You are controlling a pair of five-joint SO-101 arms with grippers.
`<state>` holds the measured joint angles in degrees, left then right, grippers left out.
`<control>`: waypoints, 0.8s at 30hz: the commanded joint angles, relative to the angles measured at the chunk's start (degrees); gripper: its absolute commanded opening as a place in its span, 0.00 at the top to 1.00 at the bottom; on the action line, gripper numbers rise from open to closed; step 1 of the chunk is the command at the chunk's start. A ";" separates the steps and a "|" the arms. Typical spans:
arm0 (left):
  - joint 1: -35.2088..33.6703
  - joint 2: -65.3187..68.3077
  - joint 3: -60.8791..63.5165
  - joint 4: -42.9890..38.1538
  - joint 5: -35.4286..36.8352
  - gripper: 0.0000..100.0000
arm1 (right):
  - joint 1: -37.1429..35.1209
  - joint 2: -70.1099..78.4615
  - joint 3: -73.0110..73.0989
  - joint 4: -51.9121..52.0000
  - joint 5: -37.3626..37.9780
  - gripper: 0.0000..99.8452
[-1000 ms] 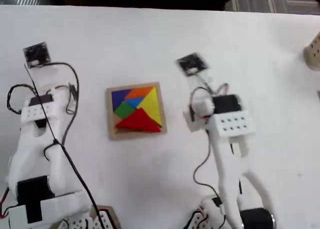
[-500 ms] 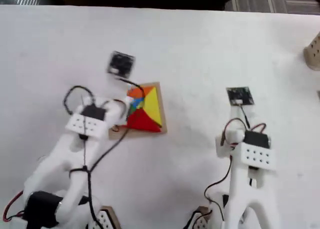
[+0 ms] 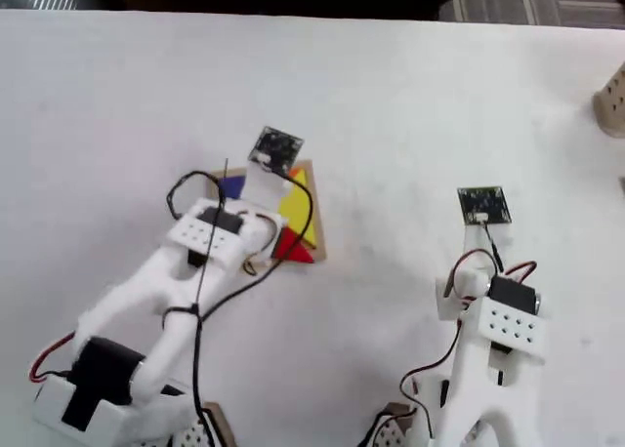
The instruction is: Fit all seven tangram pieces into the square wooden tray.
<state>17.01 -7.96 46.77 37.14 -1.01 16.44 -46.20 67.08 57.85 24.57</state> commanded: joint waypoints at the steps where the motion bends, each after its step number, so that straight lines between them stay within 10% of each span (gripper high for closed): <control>1: 2.15 -3.47 1.49 0.18 0.35 0.98 | 0.48 -0.92 -0.35 -1.27 0.97 0.98; 14: -1.27 -14.20 1.76 -0.09 0.88 0.98 | -1.36 -0.84 0.18 -1.27 0.97 0.98; 24: 14.46 -23.69 13.89 0.70 -7.30 0.98 | -1.45 -0.92 1.05 -2.68 0.97 0.98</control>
<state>27.91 -28.44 59.96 37.49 -6.46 15.30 -46.20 68.48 56.00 24.92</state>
